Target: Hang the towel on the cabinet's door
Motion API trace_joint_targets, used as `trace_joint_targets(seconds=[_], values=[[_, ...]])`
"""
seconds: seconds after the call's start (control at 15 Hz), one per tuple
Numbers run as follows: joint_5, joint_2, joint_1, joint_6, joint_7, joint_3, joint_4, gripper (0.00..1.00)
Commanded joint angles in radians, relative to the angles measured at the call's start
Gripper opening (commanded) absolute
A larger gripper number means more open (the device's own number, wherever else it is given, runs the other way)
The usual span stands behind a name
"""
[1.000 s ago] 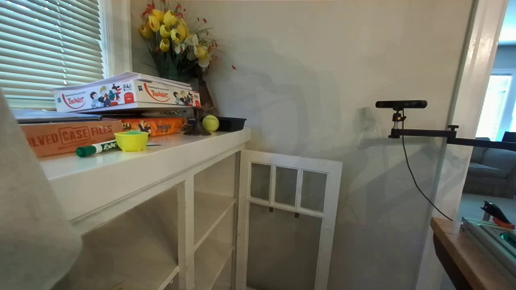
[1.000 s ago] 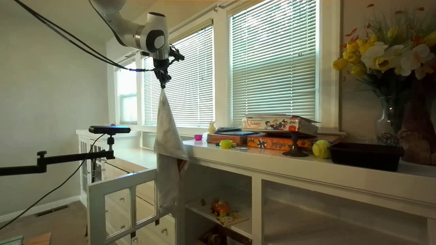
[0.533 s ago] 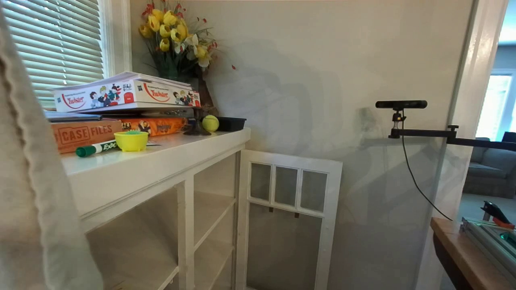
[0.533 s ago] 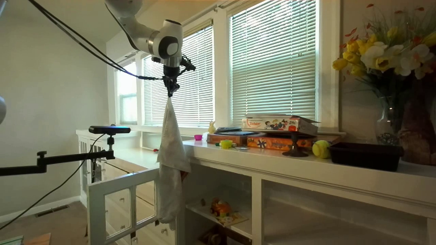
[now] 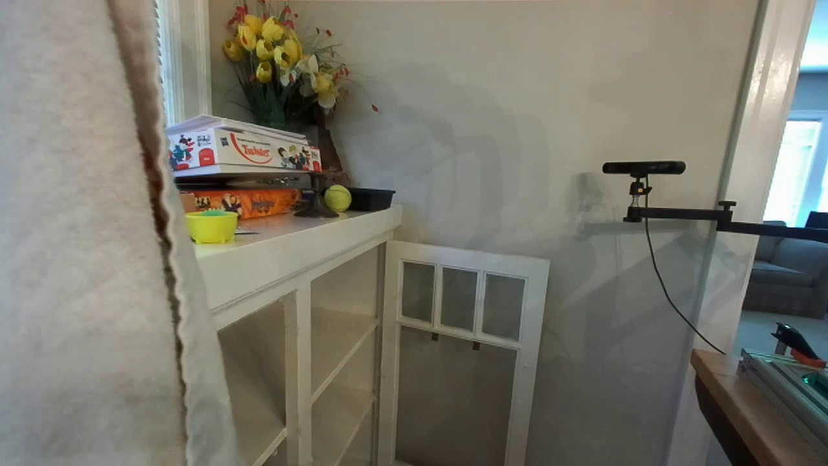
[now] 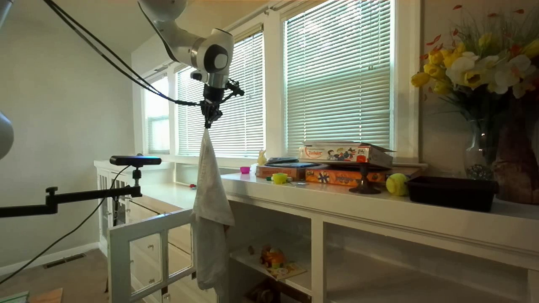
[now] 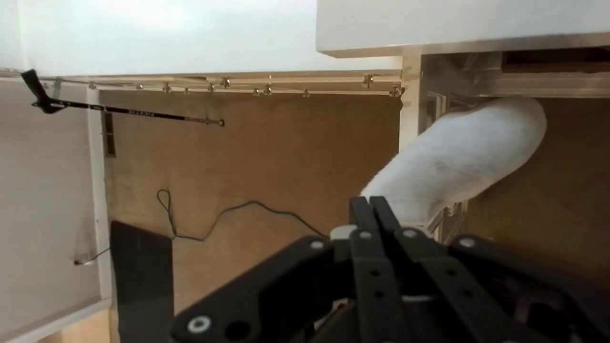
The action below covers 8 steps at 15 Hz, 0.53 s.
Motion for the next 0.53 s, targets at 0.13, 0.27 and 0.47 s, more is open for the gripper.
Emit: trace_joint_targets(seconds=[0.13, 0.27, 0.47], values=[[-0.241, 0.141, 0.082, -0.114, -0.024, 0.062, 0.101, 0.01], [-0.315, 0.172, 0.136, -0.141, -0.025, 0.062, 0.143, 0.01], [-0.248, 0.116, 0.097, -0.094, 0.010, 0.050, 0.075, 0.04]])
